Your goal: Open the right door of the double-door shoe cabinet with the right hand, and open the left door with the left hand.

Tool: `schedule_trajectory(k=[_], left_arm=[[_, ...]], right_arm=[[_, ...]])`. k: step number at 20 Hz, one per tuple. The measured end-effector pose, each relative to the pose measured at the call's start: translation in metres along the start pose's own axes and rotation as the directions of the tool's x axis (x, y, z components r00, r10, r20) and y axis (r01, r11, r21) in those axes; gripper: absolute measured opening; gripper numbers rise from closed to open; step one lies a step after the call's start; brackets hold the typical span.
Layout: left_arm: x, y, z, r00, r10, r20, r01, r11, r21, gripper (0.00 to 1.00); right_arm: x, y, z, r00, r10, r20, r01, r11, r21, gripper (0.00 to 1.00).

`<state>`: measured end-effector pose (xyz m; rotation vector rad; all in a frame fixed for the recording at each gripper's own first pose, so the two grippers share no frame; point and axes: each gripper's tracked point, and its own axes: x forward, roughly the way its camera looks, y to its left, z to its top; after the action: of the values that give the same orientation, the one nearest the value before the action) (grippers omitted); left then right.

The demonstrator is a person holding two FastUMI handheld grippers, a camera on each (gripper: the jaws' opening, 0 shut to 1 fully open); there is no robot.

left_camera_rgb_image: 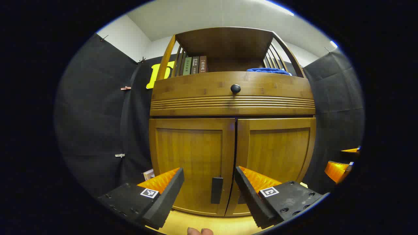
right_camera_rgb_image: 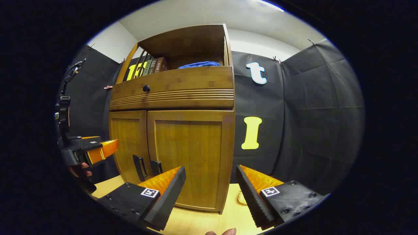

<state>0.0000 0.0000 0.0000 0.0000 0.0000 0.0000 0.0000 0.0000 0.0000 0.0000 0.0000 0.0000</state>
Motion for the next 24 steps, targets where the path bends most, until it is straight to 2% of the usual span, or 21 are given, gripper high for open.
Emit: schedule_trajectory(k=[1, 5, 8, 10, 11, 14, 19, 20, 21, 23, 24], left_arm=[[-0.004, 0.003, -0.002, 1.000, 0.002, -0.005, -0.002, 1.000, 0.002, 0.97], [-0.020, 0.015, 0.003, 1.000, -0.001, 0.003, 0.001, 1.000, -0.028, 0.97], [-0.030, 0.019, 0.004, 1.000, -0.011, 0.004, 0.011, 1.000, -0.011, 0.97], [-0.037, 0.017, 0.002, 1.000, -0.027, 0.001, 0.027, 1.000, -0.014, 0.97], [-0.039, 0.019, -0.002, 0.999, -0.033, -0.007, 0.033, 0.999, -0.016, 0.97], [-0.046, 0.024, -0.004, 0.999, -0.051, -0.012, 0.051, 0.998, -0.033, 0.97], [-0.044, 0.044, -0.010, 0.996, -0.083, -0.033, 0.082, 0.995, -0.056, 0.97], [-0.044, 0.049, -0.009, 0.996, -0.088, -0.035, 0.086, 0.995, -0.058, 0.97], [-0.044, 0.055, -0.009, 0.995, -0.090, -0.034, 0.088, 0.994, -0.061, 0.97], [-0.046, 0.064, -0.009, 0.994, -0.101, -0.031, 0.099, 0.993, -0.066, 0.97], [-0.046, 0.067, -0.009, 0.994, -0.106, -0.033, 0.104, 0.993, -0.062, 0.97]], right_arm=[[-0.001, 0.002, -0.001, 1.000, 0.002, -0.002, -0.002, 1.000, 0.007, 0.95], [-0.010, 0.004, -0.009, 1.000, 0.016, -0.024, -0.015, 0.999, 0.040, 0.96], [-0.012, 0.008, -0.008, 1.000, 0.016, -0.027, -0.014, 0.998, 0.057, 0.98], [-0.015, 0.012, -0.006, 1.000, 0.011, -0.023, -0.010, 0.999, 0.052, 1.00], [-0.016, 0.016, -0.004, 1.000, 0.010, -0.021, -0.009, 0.999, 0.045, 0.95], [-0.022, 0.027, 0.003, 1.000, 0.000, -0.005, 0.000, 1.000, 0.015, 0.95], [-0.024, 0.058, 0.014, 1.000, -0.007, 0.012, 0.007, 1.000, 0.004, 0.95], [-0.024, 0.065, 0.016, 1.000, -0.010, 0.021, 0.010, 1.000, 0.003, 0.98], [-0.022, 0.071, 0.017, 1.000, -0.011, 0.025, 0.011, 1.000, 0.003, 0.95], [-0.011, 0.092, 0.012, 1.000, 0.006, 0.020, -0.007, 1.000, 0.011, 0.95], [-0.002, 0.101, 0.008, 1.000, 0.008, 0.013, -0.009, 1.000, 0.020, 0.98]])
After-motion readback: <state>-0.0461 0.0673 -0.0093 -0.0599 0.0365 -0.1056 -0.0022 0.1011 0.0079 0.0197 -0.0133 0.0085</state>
